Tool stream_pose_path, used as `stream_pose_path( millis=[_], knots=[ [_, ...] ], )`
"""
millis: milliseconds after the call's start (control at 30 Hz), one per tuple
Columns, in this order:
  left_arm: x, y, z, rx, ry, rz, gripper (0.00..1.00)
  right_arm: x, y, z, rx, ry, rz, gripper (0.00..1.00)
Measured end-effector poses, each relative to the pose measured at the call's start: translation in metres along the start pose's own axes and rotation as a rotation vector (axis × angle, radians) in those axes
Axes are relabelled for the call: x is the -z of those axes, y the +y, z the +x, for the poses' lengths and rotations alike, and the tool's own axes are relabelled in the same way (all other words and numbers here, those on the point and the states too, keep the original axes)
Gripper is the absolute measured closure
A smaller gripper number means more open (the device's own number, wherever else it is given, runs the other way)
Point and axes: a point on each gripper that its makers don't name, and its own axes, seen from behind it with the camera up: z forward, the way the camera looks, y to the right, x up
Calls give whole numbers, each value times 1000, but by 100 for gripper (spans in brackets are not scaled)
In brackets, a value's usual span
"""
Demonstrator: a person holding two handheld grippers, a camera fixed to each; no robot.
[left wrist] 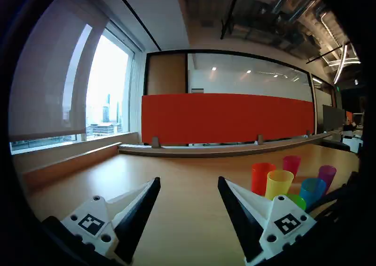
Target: Pour water
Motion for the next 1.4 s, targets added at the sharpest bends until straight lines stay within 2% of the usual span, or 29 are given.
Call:
stream_pose_path(
  millis=[367,1400],
  knots=[
    [0,0,-1,0,0,0,10,0,-10,-8,23,-37,20,1],
    [0,0,0,0,0,0,10,-1,-10,-9,23,-40,21,0]
  ],
)
